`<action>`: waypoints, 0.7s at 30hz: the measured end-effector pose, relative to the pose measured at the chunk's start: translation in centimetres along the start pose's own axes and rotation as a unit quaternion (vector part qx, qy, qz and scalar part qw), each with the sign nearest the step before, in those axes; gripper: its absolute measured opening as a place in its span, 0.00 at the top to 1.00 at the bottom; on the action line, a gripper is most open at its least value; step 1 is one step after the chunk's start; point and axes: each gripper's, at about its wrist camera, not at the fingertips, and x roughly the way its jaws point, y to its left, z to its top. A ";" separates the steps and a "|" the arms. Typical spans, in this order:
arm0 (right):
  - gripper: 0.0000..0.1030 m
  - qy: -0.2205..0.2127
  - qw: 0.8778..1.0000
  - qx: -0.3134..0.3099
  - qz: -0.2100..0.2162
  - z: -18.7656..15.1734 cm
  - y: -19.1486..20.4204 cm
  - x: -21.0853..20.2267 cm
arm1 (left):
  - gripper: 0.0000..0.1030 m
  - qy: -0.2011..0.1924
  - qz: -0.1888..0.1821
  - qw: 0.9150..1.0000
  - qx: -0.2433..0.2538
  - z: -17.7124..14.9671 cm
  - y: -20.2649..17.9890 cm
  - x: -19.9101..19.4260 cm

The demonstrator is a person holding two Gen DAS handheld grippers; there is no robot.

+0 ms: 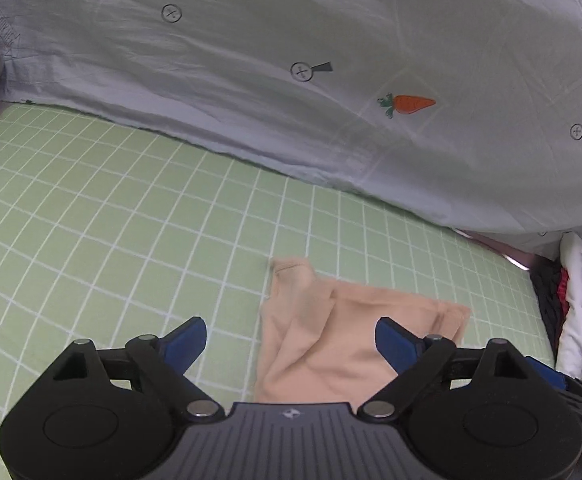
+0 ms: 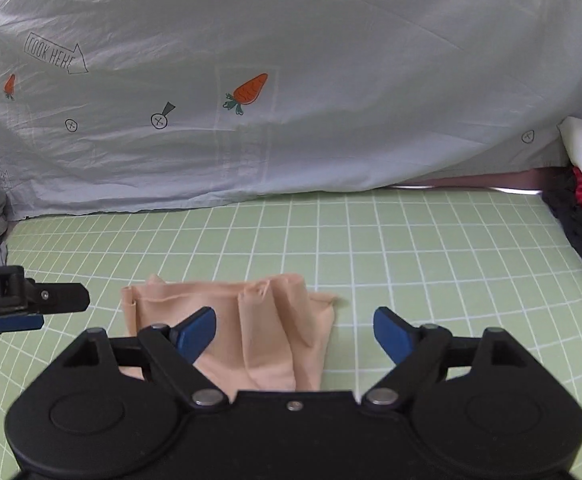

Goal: Fold clothes
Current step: 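Release the folded top with both tools and move back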

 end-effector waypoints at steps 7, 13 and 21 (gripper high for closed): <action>0.16 0.074 0.997 0.012 0.002 -4.3 0.3 0.5 | 0.11 0.078 0.039 0.996 0.020 -3.8 0.7 1.9; 0.16 0.084 0.996 0.009 0.004 -4.3 0.3 2.2 | 0.11 0.083 0.050 0.995 0.036 -3.2 0.3 4.0; 0.17 0.093 0.996 0.008 -0.003 -1.6 -1.3 6.6 | 0.11 0.044 0.081 0.995 0.045 0.9 -0.5 7.4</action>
